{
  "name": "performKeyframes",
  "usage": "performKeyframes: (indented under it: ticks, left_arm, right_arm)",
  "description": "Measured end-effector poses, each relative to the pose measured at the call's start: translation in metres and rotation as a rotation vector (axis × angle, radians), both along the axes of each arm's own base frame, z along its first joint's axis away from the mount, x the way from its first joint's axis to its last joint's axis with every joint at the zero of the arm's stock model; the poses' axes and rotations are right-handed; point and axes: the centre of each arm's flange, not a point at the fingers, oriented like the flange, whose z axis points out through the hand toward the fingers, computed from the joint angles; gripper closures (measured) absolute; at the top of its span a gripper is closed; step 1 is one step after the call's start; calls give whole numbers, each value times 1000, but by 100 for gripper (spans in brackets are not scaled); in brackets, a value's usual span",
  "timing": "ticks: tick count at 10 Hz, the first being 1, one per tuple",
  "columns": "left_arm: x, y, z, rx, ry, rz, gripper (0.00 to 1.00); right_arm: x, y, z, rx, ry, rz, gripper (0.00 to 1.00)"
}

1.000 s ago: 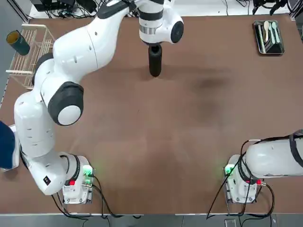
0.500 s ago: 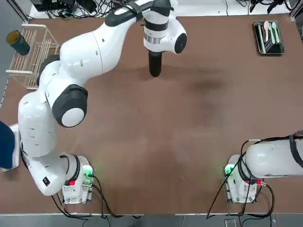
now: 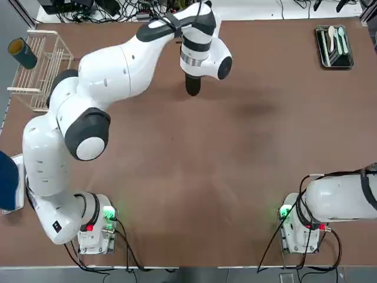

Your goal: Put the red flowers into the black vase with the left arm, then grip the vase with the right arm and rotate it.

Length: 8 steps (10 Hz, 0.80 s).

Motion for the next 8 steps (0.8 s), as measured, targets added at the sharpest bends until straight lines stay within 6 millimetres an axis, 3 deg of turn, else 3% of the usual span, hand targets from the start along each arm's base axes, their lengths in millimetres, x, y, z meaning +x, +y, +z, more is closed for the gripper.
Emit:
performKeyframes:
  ticks: [3,8]
  left_arm:
    - [-15,-7,-8,-15,-36,-7,93]
    - [-20,-7,-28,-2,-42,-13,93]
  right_arm:
    - [0,3,6,0,-11,5,0]
    - [1,10,10,-1,-22,17,0]
